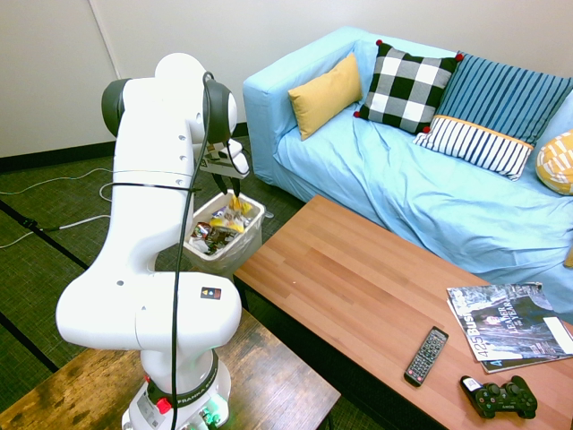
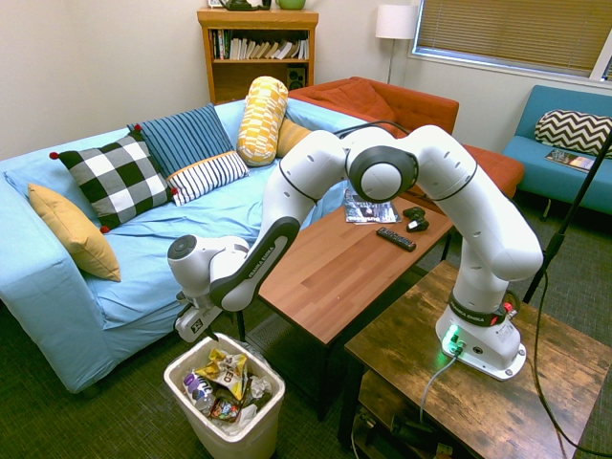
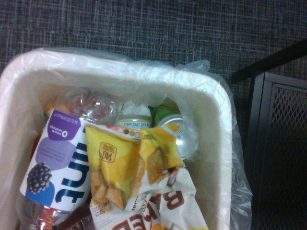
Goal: Throw the chip bag in the trash bin
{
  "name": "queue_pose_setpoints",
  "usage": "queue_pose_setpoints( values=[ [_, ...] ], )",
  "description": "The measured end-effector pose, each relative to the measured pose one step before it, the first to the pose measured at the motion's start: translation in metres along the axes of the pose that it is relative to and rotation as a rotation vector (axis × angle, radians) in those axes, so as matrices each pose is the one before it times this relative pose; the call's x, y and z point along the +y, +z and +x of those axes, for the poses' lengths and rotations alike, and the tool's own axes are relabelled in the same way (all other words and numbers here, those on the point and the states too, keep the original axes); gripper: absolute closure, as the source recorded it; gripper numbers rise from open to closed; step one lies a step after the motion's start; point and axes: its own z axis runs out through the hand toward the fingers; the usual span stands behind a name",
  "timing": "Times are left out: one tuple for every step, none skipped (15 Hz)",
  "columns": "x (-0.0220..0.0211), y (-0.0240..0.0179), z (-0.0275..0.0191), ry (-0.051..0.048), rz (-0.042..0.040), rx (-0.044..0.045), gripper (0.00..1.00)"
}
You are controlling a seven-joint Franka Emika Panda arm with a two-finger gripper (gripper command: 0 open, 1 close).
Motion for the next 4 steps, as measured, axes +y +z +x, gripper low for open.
queue_pose_setpoints(
  values=[
    [0.00006,0.00006,0.00000,0.00087,-0.00021,-0.00135,0.00],
    [0.00009,-0.00014,-0.00008,0.00263,-0.00012,-0.00308,0.00],
    [0.00011,-0.00018,-0.00009,0.00296,-0.00014,-0.00324,0.00],
    [0.00024,0.00002,-0.00020,0.00165,-0.00054,-0.00210,0.00]
  ],
)
